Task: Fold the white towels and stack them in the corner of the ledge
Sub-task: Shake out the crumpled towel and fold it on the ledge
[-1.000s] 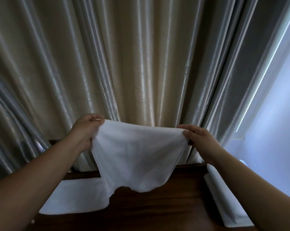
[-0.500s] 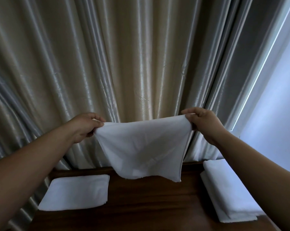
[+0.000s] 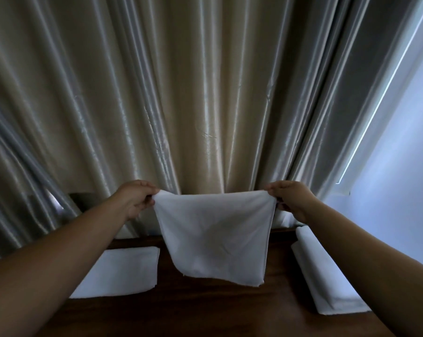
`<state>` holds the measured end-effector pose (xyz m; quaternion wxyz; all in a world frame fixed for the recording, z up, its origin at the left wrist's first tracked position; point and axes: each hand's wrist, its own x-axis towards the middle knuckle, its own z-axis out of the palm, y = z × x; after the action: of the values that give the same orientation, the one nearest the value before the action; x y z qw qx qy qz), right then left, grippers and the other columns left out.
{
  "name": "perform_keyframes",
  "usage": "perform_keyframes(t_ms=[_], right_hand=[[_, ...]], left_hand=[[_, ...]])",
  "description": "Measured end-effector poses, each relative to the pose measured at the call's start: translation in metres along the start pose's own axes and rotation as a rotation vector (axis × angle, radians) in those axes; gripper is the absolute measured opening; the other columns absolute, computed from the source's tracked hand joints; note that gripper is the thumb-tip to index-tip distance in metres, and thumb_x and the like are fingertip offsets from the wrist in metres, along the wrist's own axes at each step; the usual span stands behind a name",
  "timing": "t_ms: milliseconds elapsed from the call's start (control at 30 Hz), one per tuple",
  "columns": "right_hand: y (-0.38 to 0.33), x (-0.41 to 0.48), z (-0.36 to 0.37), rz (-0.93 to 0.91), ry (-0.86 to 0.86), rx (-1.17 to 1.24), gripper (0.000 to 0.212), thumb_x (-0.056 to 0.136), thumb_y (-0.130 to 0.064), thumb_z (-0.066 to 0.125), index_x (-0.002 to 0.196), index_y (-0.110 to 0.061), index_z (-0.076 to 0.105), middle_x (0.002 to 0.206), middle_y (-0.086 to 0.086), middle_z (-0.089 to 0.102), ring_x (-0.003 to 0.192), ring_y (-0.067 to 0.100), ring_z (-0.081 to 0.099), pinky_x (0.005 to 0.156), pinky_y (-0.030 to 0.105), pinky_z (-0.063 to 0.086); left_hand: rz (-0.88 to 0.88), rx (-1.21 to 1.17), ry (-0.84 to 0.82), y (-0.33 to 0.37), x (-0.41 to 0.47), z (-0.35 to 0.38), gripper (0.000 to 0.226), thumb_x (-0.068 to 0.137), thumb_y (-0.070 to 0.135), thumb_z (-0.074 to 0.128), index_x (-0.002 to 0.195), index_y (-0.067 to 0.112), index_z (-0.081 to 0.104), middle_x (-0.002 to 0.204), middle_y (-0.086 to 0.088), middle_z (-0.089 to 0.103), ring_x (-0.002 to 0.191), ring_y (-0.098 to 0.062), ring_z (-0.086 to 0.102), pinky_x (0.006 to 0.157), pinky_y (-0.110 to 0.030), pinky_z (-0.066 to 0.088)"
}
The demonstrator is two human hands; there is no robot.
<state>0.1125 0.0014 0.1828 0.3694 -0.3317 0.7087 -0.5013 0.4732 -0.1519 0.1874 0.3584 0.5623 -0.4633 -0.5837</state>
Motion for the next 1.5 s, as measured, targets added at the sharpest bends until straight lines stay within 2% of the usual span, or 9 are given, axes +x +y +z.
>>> perform_keyframes(t_ms=[233, 367, 633, 767, 867, 967, 1133, 1333, 1500], right_hand=[[0.039, 0.010, -0.008, -0.040, 0.010, 0.242, 0.021, 0.093, -0.003, 0.062, 0.113, 0.000, 0.070, 0.117, 0.020, 0.069, 0.098, 0.022, 0.067, 0.081, 0.027, 0.061], [0.105, -0.033, -0.013, 0.015, -0.019, 0.176, 0.015, 0.094, -0.010, 0.062, 0.104, -0.014, 0.072, 0.100, 0.011, 0.072, 0.087, 0.016, 0.068, 0.074, 0.025, 0.061], [0.330, -0.090, 0.031, 0.366, -0.209, -0.670, 0.016, 0.086, -0.025, 0.069, 0.101, -0.030, 0.069, 0.087, -0.002, 0.072, 0.077, 0.013, 0.066, 0.077, 0.029, 0.052], [0.375, -0.103, 0.042, 0.540, -0.252, -0.789, 0.031, 0.079, -0.036, 0.075, 0.106, -0.022, 0.073, 0.111, 0.007, 0.070, 0.103, 0.019, 0.065, 0.089, 0.027, 0.048], [0.369, -0.115, 0.043, 0.622, -0.257, -0.743, 0.027, 0.075, -0.045, 0.078, 0.066, -0.023, 0.065, 0.081, 0.000, 0.068, 0.080, 0.012, 0.065, 0.068, 0.019, 0.048], [0.367, -0.120, 0.049, 0.699, -0.284, -0.670, 0.028, 0.073, -0.044, 0.082, 0.074, -0.018, 0.071, 0.075, -0.006, 0.070, 0.070, 0.004, 0.065, 0.058, 0.012, 0.047], [0.412, -0.128, 0.050, 0.647, -0.277, -0.574, 0.096, 0.042, -0.058, 0.091, 0.121, -0.009, 0.067, 0.117, 0.010, 0.070, 0.108, 0.023, 0.065, 0.094, 0.031, 0.050], [0.370, -0.139, 0.060, 0.709, -0.293, -0.650, 0.040, 0.079, -0.039, 0.078, 0.110, -0.015, 0.066, 0.125, 0.008, 0.067, 0.112, 0.017, 0.062, 0.098, 0.024, 0.043], [0.333, -0.108, 0.043, 0.603, -0.313, -0.581, 0.021, 0.088, -0.043, 0.069, 0.090, -0.023, 0.070, 0.105, 0.009, 0.073, 0.102, 0.021, 0.067, 0.093, 0.032, 0.050]], left_hand=[[0.154, -0.057, 0.050, -0.017, 0.003, 0.030, 0.011, 0.087, 0.001, 0.062, 0.086, 0.012, 0.063, 0.100, -0.011, 0.063, 0.092, -0.024, 0.062, 0.083, -0.035, 0.057], [0.244, 0.083, 0.044, -0.083, -0.037, 0.012, 0.010, 0.088, 0.008, 0.065, 0.089, 0.018, 0.066, 0.083, 0.000, 0.066, 0.077, -0.017, 0.062, 0.075, -0.034, 0.052], [-0.256, 0.475, -0.053, -0.319, -0.065, -0.003, 0.013, 0.083, 0.009, 0.069, 0.085, 0.021, 0.070, 0.088, -0.008, 0.073, 0.082, -0.027, 0.069, 0.079, -0.044, 0.056], [-0.378, 0.573, -0.072, -0.369, -0.074, -0.002, 0.013, 0.082, 0.005, 0.070, 0.087, 0.017, 0.068, 0.098, -0.006, 0.069, 0.089, -0.018, 0.063, 0.076, -0.031, 0.050], [-0.449, 0.589, -0.114, -0.388, -0.079, -0.006, 0.022, 0.078, 0.000, 0.072, 0.094, 0.013, 0.065, 0.100, -0.013, 0.066, 0.090, -0.023, 0.063, 0.072, -0.029, 0.050], [-0.501, 0.628, -0.148, -0.395, -0.082, -0.008, 0.031, 0.077, 0.002, 0.074, 0.104, 0.012, 0.061, 0.098, -0.011, 0.064, 0.087, -0.022, 0.064, 0.068, -0.029, 0.050], [-0.518, 0.657, -0.085, -0.399, -0.083, -0.006, 0.029, 0.076, 0.005, 0.076, 0.101, 0.006, 0.061, 0.099, -0.013, 0.065, 0.089, -0.023, 0.061, 0.074, -0.032, 0.046], [-0.647, 0.704, -0.143, -0.390, -0.086, -0.007, 0.033, 0.071, 0.008, 0.079, 0.100, 0.008, 0.064, 0.103, -0.006, 0.064, 0.093, -0.021, 0.064, 0.087, -0.037, 0.052], [-0.546, 0.419, -0.071, -0.343, -0.082, -0.007, 0.030, 0.081, -0.004, 0.064, 0.107, 0.009, 0.058, 0.090, -0.021, 0.069, 0.063, -0.030, 0.070, 0.057, -0.040, 0.056]])
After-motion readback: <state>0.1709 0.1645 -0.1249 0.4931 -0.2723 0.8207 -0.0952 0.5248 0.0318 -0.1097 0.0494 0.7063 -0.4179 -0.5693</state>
